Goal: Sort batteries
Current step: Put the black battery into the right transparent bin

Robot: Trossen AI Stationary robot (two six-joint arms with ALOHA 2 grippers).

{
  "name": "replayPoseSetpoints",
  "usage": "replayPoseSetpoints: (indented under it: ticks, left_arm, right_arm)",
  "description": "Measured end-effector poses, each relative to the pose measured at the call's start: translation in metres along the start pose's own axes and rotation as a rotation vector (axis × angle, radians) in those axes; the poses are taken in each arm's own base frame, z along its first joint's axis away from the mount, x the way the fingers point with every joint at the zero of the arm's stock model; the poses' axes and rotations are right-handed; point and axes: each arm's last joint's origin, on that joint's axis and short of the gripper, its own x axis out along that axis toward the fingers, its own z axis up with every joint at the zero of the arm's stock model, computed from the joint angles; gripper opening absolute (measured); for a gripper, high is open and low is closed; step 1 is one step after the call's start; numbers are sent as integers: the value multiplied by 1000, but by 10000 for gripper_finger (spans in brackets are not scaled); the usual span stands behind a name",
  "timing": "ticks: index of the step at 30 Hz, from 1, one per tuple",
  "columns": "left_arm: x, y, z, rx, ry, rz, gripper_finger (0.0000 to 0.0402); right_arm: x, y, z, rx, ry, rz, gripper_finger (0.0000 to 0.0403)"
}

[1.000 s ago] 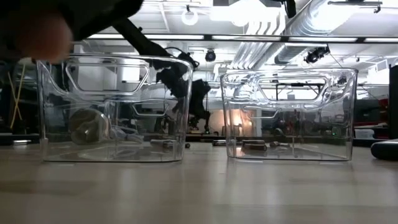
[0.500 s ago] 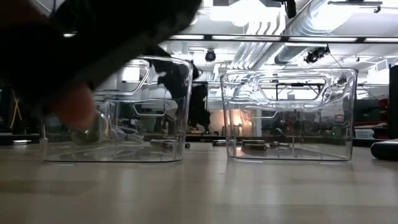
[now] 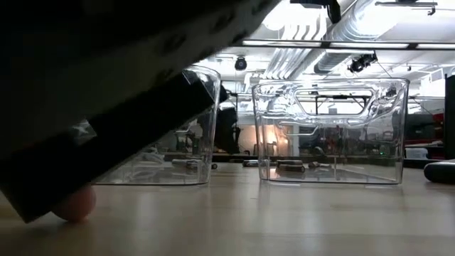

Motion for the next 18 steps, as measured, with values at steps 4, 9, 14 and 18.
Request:
replayPoseSetpoints:
  ticks: [4, 9, 14, 18]
  left_arm:
    - [4, -8, -3, 91, 40, 21, 151]
    - [7, -21, -4, 186, 77, -3, 151]
    - [7, -20, -3, 230, 69, 0, 151]
    - [7, -20, -3, 233, 67, 1, 151]
  right_arm:
    - [0, 0, 0, -8, -6, -9, 126]
    - [0, 0, 0, -24, -7, -9, 126]
    - [0, 0, 0, -18, -7, -9, 126]
    - [0, 0, 0, -8, -7, -9, 126]
